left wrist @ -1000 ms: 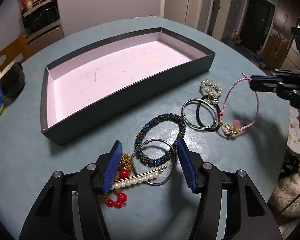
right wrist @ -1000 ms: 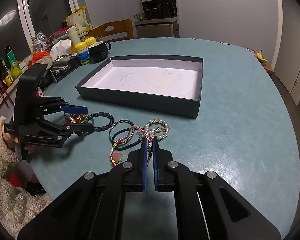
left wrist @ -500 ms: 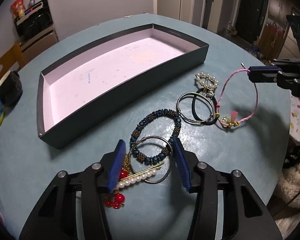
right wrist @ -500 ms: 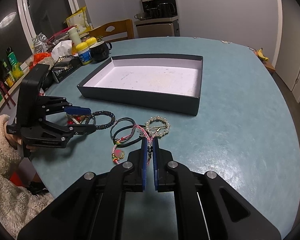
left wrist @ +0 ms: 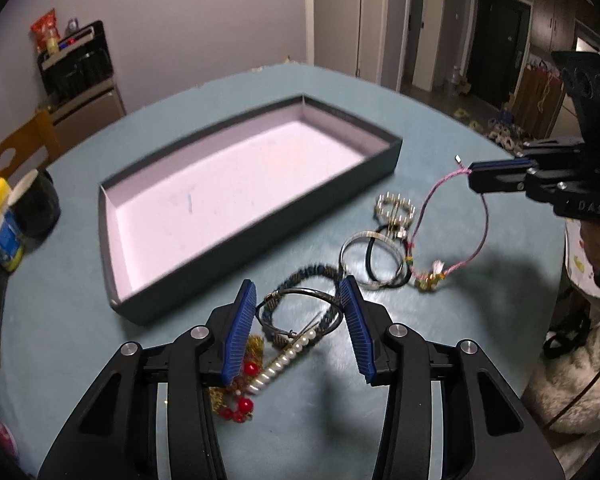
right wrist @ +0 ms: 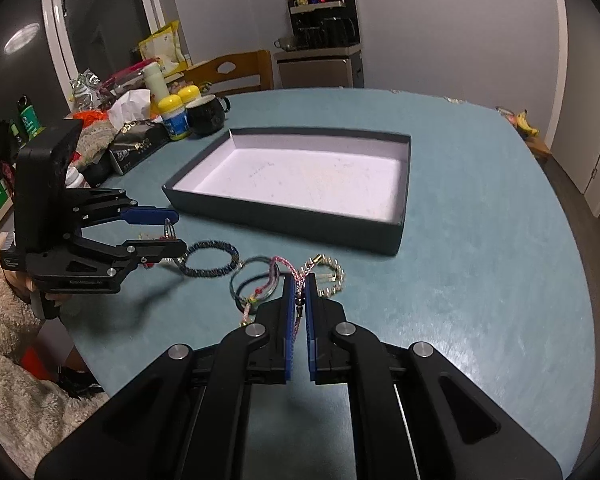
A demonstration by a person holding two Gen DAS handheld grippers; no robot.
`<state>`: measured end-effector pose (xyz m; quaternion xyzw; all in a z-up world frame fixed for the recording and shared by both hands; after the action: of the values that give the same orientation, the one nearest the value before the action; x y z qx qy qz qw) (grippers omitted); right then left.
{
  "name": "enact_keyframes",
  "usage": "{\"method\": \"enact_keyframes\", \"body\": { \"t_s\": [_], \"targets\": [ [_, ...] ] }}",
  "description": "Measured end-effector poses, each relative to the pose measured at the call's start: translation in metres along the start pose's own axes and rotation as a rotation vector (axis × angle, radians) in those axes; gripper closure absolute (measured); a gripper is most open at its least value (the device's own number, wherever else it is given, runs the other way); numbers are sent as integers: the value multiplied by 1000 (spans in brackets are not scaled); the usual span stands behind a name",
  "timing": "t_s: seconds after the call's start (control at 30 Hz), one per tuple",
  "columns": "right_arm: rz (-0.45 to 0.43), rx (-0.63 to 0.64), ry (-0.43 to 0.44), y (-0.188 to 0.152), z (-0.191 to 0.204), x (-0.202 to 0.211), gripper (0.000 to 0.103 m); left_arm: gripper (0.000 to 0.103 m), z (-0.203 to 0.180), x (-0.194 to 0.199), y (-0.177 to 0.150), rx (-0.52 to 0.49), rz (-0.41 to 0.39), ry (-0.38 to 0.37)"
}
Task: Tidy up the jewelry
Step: 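Carry the pink bracelet and silver bangle over the box with both tools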
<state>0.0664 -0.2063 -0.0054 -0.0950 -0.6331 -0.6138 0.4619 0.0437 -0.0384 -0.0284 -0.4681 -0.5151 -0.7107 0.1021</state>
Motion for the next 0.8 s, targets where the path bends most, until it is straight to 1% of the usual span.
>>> {"method": "enact_keyframes", "body": {
  "t_s": [0.33, 0.5, 0.6, 0.8],
  "targets": [
    [-75, 36, -3, 33, 4, 18, 98, 57, 7, 20, 22, 32, -76, 12],
    [-99, 38, -4, 46, 4, 20, 98, 57, 15, 28, 30, 66, -110, -3],
    [-109, 41, -6, 52, 4, 21, 98, 57, 18, 30, 31, 77, -120, -12],
    [-142, 35, -16, 67, 0, 21, 98, 57, 28, 26, 32, 97, -110, 10]
  ]
}}
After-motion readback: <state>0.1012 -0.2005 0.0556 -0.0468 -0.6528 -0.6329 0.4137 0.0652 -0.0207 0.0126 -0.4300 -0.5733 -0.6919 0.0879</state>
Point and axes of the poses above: each gripper's, at about its wrist camera, not at the fingertips, and x roughly against the way its jaws point, z to its left, y to its top, the point moved 6 cm from there along -x, roughly the way its jaws point, and after that the axes turned 2 degrees about z, right-handed, at the moved point
